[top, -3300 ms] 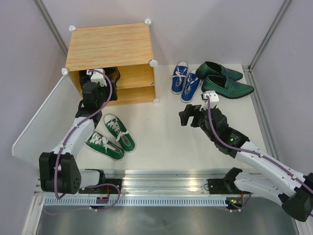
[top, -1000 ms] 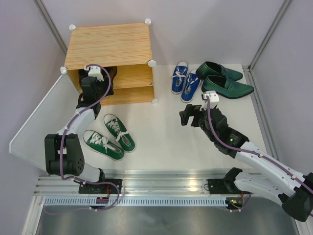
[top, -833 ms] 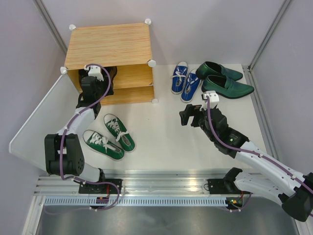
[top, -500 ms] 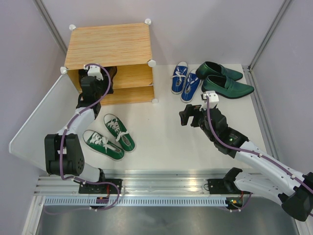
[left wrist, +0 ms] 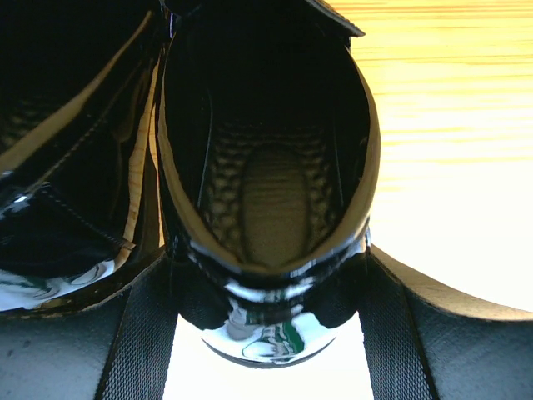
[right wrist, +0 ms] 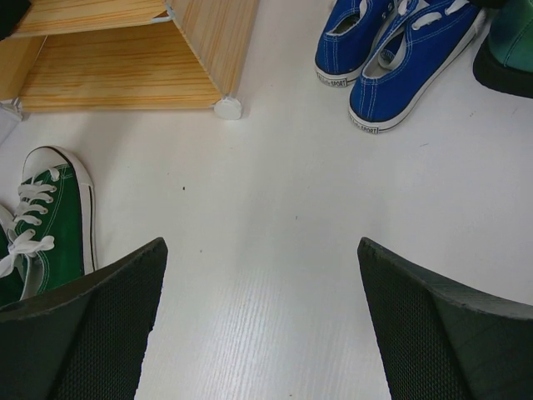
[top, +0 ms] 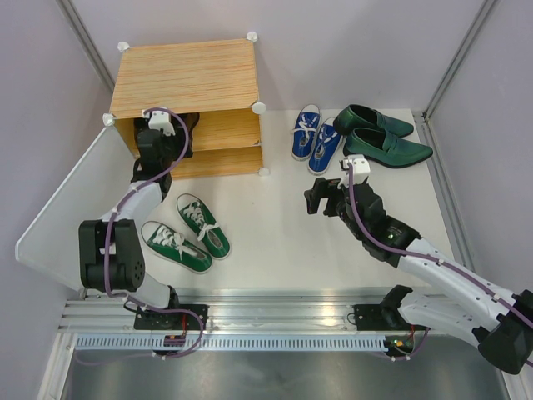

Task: Place and organize the shoes in the shoe cabinet
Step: Adjust the shoe in the shoe cabinet.

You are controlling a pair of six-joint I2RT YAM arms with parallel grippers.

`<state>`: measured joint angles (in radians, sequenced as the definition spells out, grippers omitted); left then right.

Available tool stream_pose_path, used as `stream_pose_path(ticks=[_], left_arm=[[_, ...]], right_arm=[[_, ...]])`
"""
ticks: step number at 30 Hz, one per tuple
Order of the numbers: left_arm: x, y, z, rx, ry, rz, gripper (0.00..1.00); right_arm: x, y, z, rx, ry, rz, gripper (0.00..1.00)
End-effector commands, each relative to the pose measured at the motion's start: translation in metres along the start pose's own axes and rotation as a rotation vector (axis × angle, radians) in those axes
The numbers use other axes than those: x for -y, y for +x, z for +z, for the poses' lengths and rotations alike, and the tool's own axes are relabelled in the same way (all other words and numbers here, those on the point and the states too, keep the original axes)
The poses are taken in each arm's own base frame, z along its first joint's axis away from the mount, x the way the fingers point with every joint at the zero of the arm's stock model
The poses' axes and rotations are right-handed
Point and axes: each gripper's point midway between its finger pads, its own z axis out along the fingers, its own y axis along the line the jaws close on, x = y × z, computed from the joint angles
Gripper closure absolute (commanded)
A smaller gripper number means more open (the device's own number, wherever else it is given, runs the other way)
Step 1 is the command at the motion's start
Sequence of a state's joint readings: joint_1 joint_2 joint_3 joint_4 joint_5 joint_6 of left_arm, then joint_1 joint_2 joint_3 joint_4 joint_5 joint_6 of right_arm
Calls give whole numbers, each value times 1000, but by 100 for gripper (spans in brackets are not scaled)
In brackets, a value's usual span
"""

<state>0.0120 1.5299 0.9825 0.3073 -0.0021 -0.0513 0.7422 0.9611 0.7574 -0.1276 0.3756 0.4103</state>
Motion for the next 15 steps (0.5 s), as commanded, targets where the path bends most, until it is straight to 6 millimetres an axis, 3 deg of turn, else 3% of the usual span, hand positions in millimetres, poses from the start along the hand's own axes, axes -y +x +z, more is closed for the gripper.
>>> stream_pose_path(ticks=[1,15], left_arm=[[-3,-46,7,156,-5,-25,87],[-2,-44,15,170,3,-21,87]], right_arm=[[1,-7,2,26,9,-4,2],[1,-6,5,19,10,-7,2]])
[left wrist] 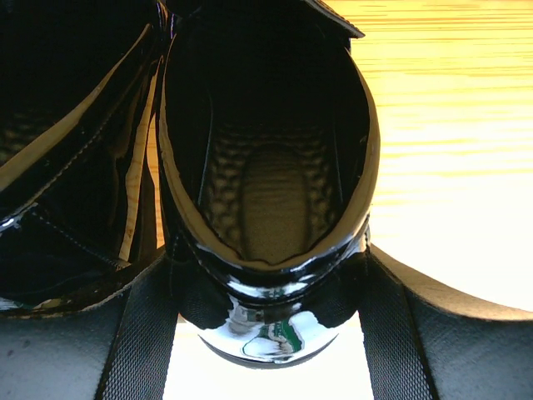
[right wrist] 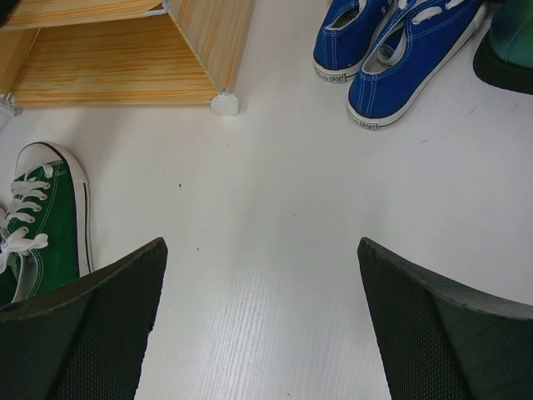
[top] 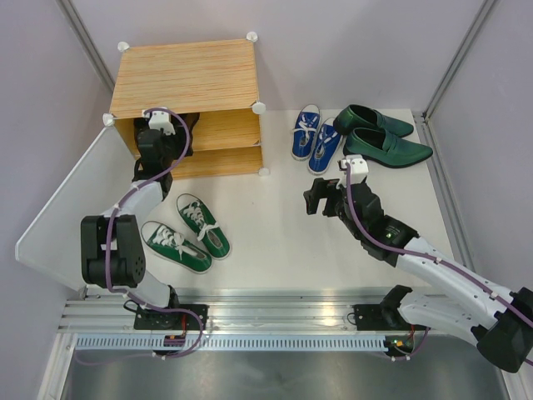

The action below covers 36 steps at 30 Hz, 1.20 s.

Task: Place and organize the shoes in the shoe cabinet
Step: Adjust the shoe in the shoe cabinet.

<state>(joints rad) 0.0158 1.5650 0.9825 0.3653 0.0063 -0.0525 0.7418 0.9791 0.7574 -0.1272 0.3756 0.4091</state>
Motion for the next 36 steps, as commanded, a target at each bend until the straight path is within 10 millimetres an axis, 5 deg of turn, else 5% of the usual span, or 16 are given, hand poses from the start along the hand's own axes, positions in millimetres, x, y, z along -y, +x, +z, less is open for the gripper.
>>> stream_pose_path(ticks=[1,36], left_arm=[[-6,-44,8,147,-29,-22,86],[-66,-28,-7,81,-334,-10,95]], right_arm=[[1,-11,1,35,6,1,2],[-2,-6,6,12,-8,1,2]])
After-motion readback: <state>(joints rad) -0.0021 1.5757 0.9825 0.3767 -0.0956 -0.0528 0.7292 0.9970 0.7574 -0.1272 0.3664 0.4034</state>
